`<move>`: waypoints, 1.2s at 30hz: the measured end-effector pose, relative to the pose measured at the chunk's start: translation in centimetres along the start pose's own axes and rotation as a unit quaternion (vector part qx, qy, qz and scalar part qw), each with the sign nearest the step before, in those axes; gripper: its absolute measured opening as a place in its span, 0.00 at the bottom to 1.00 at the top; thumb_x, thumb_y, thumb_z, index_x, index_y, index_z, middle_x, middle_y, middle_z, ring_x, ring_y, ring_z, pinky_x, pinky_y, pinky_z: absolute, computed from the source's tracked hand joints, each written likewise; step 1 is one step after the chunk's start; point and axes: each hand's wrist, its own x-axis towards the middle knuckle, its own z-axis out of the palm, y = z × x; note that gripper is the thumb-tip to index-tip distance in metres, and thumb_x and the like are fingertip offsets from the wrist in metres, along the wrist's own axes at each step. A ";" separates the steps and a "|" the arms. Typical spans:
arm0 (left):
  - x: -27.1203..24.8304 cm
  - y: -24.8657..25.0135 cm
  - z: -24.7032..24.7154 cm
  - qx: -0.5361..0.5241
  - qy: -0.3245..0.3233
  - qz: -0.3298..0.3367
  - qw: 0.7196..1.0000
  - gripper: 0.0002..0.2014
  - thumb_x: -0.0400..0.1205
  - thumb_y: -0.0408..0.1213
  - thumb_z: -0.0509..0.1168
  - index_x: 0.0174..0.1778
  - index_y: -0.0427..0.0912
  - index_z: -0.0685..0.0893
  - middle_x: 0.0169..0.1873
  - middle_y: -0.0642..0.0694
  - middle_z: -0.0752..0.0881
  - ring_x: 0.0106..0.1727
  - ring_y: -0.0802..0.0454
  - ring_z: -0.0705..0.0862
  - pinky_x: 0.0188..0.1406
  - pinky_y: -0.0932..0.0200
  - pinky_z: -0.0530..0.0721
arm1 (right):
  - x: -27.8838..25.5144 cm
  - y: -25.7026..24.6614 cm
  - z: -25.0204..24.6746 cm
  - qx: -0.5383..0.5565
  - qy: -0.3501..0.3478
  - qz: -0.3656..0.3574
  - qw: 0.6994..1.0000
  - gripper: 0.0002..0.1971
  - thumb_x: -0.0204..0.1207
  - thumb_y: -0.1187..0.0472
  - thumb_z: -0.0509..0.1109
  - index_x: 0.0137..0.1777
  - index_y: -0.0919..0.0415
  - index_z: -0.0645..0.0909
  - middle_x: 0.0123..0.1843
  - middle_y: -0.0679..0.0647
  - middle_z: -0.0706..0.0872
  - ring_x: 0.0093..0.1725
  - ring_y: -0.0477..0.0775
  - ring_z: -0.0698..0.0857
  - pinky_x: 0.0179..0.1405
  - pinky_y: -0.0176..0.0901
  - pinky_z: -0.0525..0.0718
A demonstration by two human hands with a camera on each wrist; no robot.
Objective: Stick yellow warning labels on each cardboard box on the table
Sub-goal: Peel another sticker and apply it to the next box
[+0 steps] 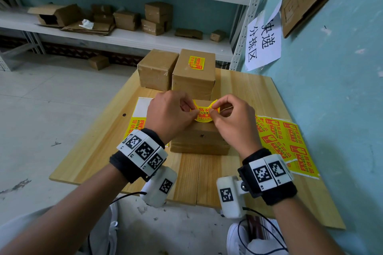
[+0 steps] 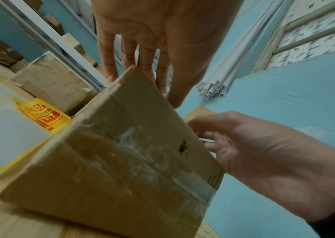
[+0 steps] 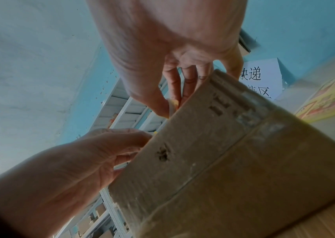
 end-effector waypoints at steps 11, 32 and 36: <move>-0.1 -0.2 0.1 0.008 -0.004 0.005 1.000 0.07 0.72 0.48 0.77 0.37 0.50 0.88 0.29 0.56 0.84 0.33 0.61 0.80 0.31 0.64 0.73 | -0.2 0.1 0.0 -0.020 -0.002 -0.007 1.000 0.04 0.73 0.61 0.78 0.45 0.56 0.85 0.41 0.48 0.87 0.37 0.38 0.83 0.31 0.20 0.76; -0.6 -0.5 -0.7 0.041 -0.036 -0.018 0.998 0.17 0.70 0.57 0.75 0.48 0.50 0.87 0.49 0.48 0.79 0.56 0.50 0.75 0.45 0.60 0.66 | -0.7 0.4 -0.1 -0.038 -0.017 -0.035 0.999 0.08 0.73 0.54 0.79 0.46 0.52 0.83 0.44 0.48 0.85 0.47 0.49 0.84 0.44 0.42 0.86; -0.8 -0.8 -0.7 -0.002 -0.062 -0.034 0.998 0.16 0.72 0.54 0.75 0.53 0.52 0.87 0.59 0.47 0.80 0.63 0.50 0.76 0.52 0.60 0.71 | -0.8 0.6 -0.2 -0.058 -0.023 -0.039 0.997 0.08 0.73 0.53 0.79 0.47 0.52 0.83 0.49 0.49 0.80 0.49 0.47 0.82 0.41 0.29 0.78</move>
